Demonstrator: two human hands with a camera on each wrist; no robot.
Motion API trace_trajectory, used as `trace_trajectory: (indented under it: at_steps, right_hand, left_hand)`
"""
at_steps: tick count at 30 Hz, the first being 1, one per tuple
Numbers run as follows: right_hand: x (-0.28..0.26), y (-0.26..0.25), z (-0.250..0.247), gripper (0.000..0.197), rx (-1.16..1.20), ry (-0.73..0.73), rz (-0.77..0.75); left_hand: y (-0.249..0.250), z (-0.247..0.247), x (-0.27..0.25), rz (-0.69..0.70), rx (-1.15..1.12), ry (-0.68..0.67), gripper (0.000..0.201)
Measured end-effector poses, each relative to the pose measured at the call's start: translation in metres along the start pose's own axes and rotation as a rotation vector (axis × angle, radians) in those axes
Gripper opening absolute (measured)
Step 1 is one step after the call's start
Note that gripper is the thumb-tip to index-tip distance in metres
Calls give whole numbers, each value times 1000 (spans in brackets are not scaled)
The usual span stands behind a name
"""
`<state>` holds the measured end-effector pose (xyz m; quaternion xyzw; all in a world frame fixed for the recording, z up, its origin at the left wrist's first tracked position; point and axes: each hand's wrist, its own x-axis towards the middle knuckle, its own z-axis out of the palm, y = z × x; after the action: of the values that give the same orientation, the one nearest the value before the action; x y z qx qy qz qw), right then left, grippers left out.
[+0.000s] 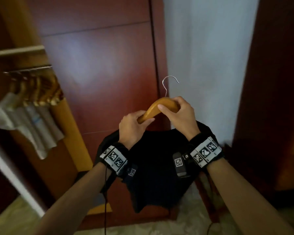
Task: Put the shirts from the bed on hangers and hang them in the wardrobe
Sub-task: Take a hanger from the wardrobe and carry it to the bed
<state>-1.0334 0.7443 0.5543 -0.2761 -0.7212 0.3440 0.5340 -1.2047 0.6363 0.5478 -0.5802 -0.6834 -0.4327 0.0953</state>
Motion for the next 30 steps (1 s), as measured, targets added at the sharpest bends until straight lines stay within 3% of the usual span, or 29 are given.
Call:
trace_trajectory:
  at_steps: [4,8,11,15,18,24,30]
  right_hand:
    - [60,13,91,41,168,-135,-59]
    - [102,18,191,37,344,-213,-102]
    - [118,10,270,31,419,-271,-99]
    - [131,-11,381,30,466,-376,-74]
    - [134,-30,465,29,482,-448,-74]
    - [144,-82,621,35,432,-570,-56]
    - [184,-105,729,32,370,-491,17]
  left_hand:
    - [-76,-38,34,-103,-40,-11,14]
    - [-148,-88,63,-168,203,-23,25]
    - [-202,-131,70,-252,375,-114,38]
    - [-283,-195,67,-349,455,-185,42]
    - [-342,-243,63,-382,493,-151,51]
    - [-451,-342,64,-425,452,-50,38]
    - [-543,-434,74,-481,368,105,48]
